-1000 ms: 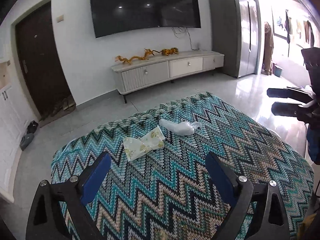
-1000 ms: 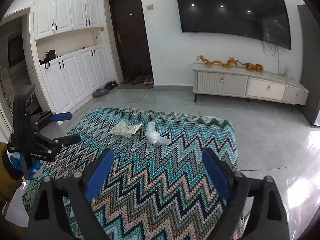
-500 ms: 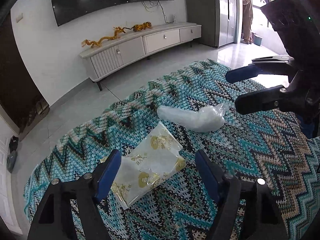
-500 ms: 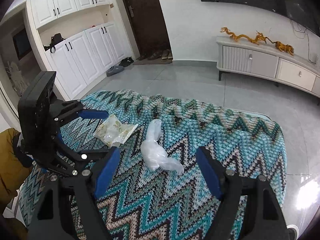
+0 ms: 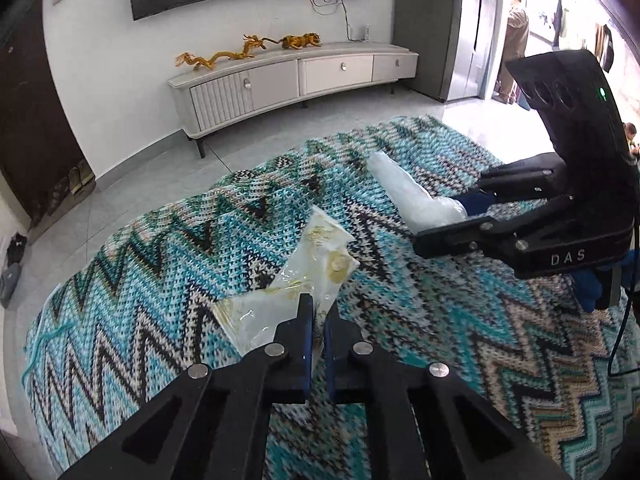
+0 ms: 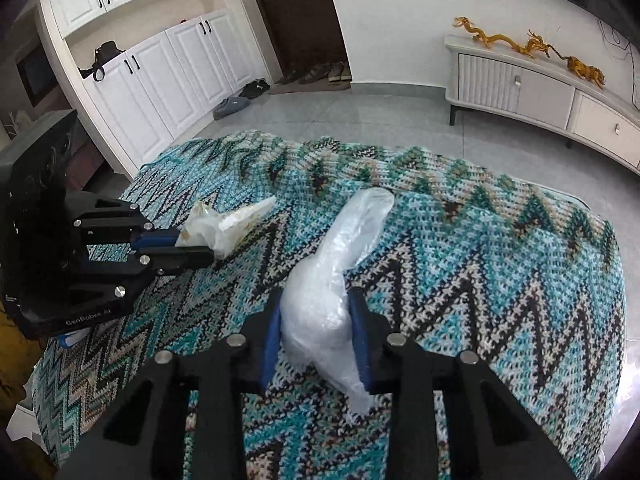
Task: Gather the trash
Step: 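Grasp the printed paper wrapper with the left tool while the right tool grasps the clear plastic bag, then lift the wrapper and plastic bag and carry them over the bin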
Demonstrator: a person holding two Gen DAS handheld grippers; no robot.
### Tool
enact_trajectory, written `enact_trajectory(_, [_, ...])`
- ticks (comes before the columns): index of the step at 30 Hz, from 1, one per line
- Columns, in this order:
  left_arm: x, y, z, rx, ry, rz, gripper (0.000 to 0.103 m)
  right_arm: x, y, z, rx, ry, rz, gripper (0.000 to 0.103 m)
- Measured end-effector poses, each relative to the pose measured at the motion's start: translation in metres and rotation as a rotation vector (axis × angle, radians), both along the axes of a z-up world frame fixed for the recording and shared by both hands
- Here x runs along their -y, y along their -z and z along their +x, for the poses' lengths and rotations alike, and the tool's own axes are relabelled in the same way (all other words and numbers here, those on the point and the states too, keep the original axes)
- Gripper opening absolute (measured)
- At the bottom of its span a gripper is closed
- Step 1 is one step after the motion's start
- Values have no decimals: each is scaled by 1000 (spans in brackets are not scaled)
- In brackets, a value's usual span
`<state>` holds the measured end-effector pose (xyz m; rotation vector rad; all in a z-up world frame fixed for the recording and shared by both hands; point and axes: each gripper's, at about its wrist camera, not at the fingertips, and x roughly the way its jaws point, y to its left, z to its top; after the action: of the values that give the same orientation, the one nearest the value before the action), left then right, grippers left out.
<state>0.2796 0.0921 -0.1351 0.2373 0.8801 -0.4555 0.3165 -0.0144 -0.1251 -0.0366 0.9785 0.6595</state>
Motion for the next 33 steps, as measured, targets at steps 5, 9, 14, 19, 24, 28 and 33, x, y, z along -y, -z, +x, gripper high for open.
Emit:
enact_trajectory(5, [0,-29,-38,54,-35,-17,3,8,-30,-43,31,4,13,29])
enact_trajectory(9, [9,-56,-87,111,-84,-19,3,15,-64,-90,88,-6,17,29])
enact_trajectory(14, [14,-85,-147,182,-144,-39,3,27,-104,-151,166,-4,25,29])
enact_trajectory(19, [21,-114,-201,286,-213,-10,3,34,-135,-204,234,1,33,29])
enact_trajectory(24, [32,-140,-245,411,-269,53,3,41,-154,-241,285,12,49,29])
enact_trajectory(28, [40,-159,-268,482,-283,70,3,48,-166,-263,324,22,58,29])
enact_trajectory(33, [47,-175,-284,540,-292,84,3,61,-180,-283,371,49,69,29])
